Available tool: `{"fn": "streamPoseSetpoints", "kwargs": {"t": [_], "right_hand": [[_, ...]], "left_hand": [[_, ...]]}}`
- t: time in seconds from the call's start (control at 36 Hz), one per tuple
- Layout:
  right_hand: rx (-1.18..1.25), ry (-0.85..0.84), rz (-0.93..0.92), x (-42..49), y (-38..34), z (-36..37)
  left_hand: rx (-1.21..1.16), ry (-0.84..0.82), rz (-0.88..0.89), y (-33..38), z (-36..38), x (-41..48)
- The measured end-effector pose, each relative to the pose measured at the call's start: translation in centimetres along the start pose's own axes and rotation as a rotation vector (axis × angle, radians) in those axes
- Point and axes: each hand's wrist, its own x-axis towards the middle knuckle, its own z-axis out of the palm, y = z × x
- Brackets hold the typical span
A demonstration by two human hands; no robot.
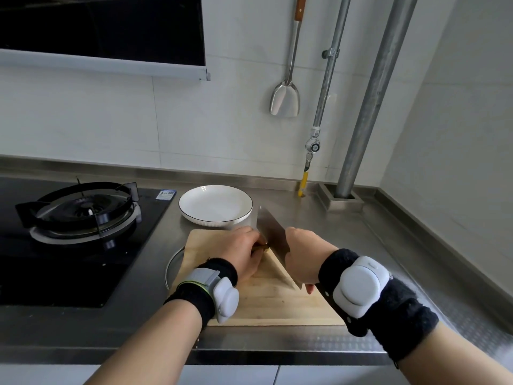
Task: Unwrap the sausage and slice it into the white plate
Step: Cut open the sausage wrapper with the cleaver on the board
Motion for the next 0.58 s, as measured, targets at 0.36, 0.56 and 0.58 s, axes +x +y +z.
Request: {"fn": "streamPoseSetpoints", "kwargs": {"t": [0.36, 0.56, 0.58], "right_hand": [[-0.005, 0.053, -0.011, -0.32, 0.28, 0.27], [0.005, 0.068, -0.002, -0.53, 0.30, 0.29], [-0.010, 0.075, -0.005, -0.58, 0.25, 0.39]], "left_hand": [[0.007, -0.020, -0.018, 0.27, -0.15, 0.15], [0.007, -0.022, -0.025, 0.30, -0.22, 0.09], [0.008, -0.025, -0.025, 0.29, -0.22, 0.05]]}}
